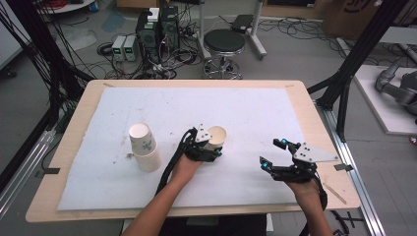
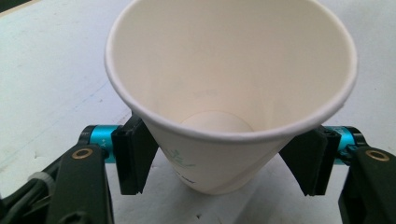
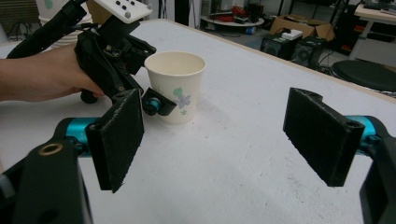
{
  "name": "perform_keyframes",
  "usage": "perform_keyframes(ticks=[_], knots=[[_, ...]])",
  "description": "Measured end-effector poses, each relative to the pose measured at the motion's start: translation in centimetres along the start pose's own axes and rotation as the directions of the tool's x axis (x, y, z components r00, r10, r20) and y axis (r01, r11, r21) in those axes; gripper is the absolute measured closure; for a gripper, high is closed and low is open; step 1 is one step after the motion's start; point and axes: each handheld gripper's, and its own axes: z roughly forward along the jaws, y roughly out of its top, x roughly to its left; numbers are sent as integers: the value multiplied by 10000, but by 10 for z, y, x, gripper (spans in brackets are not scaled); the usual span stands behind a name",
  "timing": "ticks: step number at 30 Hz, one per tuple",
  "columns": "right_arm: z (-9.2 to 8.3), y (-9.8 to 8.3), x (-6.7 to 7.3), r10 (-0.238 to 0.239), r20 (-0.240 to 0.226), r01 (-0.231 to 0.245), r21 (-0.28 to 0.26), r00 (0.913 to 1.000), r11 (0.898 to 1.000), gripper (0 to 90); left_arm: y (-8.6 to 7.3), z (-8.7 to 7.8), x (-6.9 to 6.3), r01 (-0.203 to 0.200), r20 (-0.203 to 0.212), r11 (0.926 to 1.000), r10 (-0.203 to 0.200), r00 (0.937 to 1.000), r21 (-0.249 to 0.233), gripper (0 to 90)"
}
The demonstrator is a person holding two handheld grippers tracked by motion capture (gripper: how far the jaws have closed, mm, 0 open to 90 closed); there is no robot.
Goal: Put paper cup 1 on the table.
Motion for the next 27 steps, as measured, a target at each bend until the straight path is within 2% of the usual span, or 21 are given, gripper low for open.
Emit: perform_keyframes(ticks=[6,8,10,14,20,24,27], knots=[[0,0,0,-19,-13,19,12,10000,10000,211,0,0,1,46,51,10000,-47,10000,44,303],[0,0,0,-10,8,10,3,10000,10000,211,0,0,0,100,113,9999,-100,9999,-2,241],[0,0,0,-34,14,34,-20,10000,10000,211,0,-3,0,347,348,9993,-342,9988,-153,203],[0,0,0,-17,-22,17,19,10000,10000,211,-1,-11,-2,239,423,9986,-219,9989,-474,190],[0,0,2,-34,-27,34,43,10000,10000,211,-1,-30,-4,281,304,9932,-248,9992,-1131,181],[1,-1,2,39,-75,-38,108,10000,9999,211,0,-47,-7,342,402,9880,-284,9988,-1506,180],[1,-1,2,-12,-62,13,128,10000,9999,211,1,-63,-9,383,722,9793,-243,9971,-1989,182]])
